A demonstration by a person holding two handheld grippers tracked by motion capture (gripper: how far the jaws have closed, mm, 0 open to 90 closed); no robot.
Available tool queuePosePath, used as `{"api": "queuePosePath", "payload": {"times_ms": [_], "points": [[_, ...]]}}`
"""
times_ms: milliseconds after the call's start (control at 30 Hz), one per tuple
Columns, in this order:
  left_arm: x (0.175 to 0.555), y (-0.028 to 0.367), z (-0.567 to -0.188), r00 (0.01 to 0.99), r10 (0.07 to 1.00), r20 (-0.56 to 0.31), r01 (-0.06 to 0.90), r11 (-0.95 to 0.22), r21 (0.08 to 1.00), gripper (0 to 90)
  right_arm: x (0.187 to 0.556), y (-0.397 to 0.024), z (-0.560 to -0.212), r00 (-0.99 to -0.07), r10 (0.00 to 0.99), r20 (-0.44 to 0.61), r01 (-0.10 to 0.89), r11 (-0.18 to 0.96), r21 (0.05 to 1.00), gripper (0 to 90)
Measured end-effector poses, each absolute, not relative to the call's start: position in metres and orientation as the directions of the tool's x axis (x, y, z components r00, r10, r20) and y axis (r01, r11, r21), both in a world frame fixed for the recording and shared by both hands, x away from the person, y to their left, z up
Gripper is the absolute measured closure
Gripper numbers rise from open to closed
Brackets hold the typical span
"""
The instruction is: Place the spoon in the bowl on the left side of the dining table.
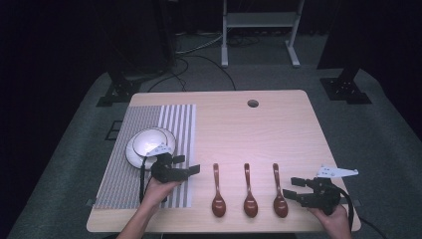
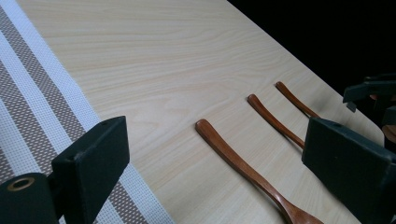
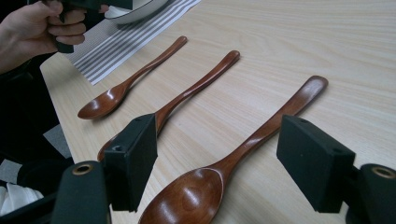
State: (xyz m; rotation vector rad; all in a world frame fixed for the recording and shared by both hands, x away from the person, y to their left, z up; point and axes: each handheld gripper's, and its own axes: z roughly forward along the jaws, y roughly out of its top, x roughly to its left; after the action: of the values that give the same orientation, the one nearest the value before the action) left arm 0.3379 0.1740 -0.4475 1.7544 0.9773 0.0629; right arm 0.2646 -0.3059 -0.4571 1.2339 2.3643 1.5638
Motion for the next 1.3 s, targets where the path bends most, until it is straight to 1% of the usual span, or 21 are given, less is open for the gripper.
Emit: {"api": "queuePosePath", "payload": {"times_ms": [233,333,400,667,1033,1200,1300], "points": [[0.336,0.171,-0.448,0.661,0.63,-0.408,0.583,-0.089,0.807,6.6,0.268,-0.293,-0.453,-0.715,0.59,0.375,0.576,0.192,0.795,27.6],[0.336,0.169,-0.448,0.67,0.623,-0.404,0.578,-0.096,0.81,6.6,0.269,-0.28,-0.448,-0.743,0.558,0.37,0.562,0.22,0.797,27.7],[0.336,0.169,-0.448,0.673,0.62,-0.402,0.575,-0.098,0.812,6.6,0.271,-0.273,-0.445,-0.756,0.528,0.386,0.563,0.225,0.795,27.7],[0.335,0.168,-0.448,0.674,0.62,-0.401,0.574,-0.097,0.813,6.5,0.277,-0.242,-0.435,-0.804,0.458,0.38,0.539,0.29,0.791,27.9],[0.336,0.171,-0.449,0.671,0.618,-0.409,0.577,-0.09,0.812,6.6,0.288,-0.205,-0.428,-0.844,0.377,0.381,0.514,0.368,0.774,28.2],[0.337,0.173,-0.45,0.663,0.618,-0.421,0.584,-0.076,0.808,6.5,0.293,-0.189,-0.429,-0.859,0.353,0.371,0.5,0.422,0.756,31.4],[0.338,0.173,-0.451,0.662,0.617,-0.425,0.587,-0.074,0.806,6.6,0.294,-0.179,-0.43,-0.871,0.327,0.367,0.486,0.457,0.745,35.2]]}}
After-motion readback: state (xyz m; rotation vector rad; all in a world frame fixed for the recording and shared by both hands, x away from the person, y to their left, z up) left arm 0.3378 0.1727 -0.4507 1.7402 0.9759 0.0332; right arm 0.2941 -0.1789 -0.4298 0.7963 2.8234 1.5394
